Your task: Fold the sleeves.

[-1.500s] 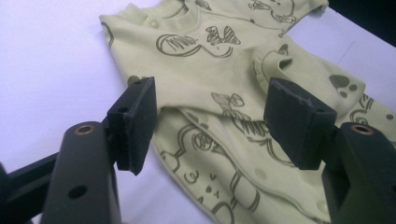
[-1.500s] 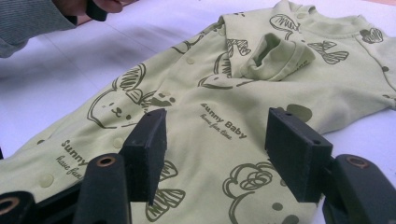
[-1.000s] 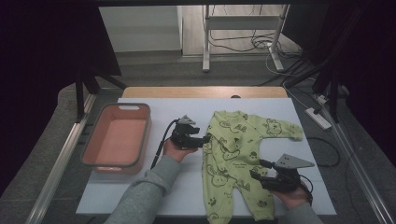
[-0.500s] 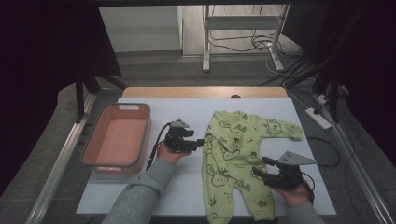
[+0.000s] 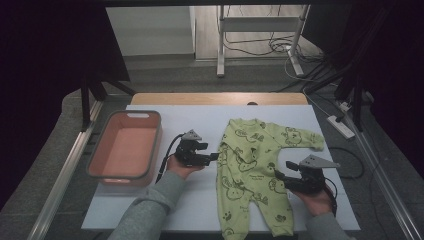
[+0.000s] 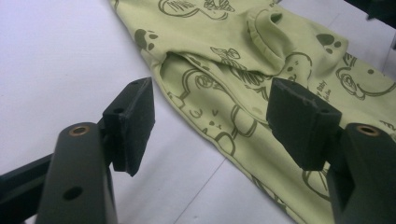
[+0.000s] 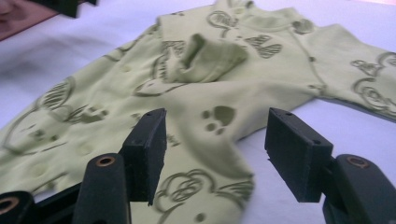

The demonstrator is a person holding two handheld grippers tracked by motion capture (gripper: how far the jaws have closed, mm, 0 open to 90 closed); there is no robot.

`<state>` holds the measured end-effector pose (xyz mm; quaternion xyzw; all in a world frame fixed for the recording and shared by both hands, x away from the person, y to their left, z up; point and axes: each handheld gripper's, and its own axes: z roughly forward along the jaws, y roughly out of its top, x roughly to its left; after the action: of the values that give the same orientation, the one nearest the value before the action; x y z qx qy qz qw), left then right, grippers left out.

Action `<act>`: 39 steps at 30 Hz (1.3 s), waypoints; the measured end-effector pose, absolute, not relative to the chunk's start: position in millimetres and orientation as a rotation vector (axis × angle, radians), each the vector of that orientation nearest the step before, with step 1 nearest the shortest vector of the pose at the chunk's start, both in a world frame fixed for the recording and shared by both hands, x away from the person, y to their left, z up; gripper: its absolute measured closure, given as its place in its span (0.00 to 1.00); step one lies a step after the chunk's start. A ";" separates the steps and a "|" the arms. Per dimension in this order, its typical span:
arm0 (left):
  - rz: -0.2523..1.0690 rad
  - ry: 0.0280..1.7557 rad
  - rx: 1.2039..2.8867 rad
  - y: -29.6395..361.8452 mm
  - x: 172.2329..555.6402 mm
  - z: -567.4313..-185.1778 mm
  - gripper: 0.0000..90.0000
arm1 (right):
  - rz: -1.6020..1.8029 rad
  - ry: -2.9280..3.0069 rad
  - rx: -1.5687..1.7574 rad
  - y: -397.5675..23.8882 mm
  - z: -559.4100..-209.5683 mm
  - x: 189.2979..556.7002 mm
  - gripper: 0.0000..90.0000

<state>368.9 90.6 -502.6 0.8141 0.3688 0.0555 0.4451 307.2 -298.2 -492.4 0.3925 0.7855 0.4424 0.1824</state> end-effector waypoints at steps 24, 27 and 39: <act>0.148 0.915 2.009 95.8 363.3 -501.5 0.36 | 1.132 2.118 1.266 -324.9 -495.3 359.0 0.43; 0.147 0.920 2.006 97.4 363.0 -501.7 0.36 | 1.126 2.114 1.273 -327.7 -495.2 363.7 0.42; 0.135 0.922 2.008 97.3 361.7 -502.7 0.36 | 1.101 2.089 1.320 -337.5 -498.4 377.5 0.39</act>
<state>361.7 97.3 -502.7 0.8113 0.3723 0.0545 0.4475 377.5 -337.5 -498.4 0.4764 0.7539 0.3973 0.2163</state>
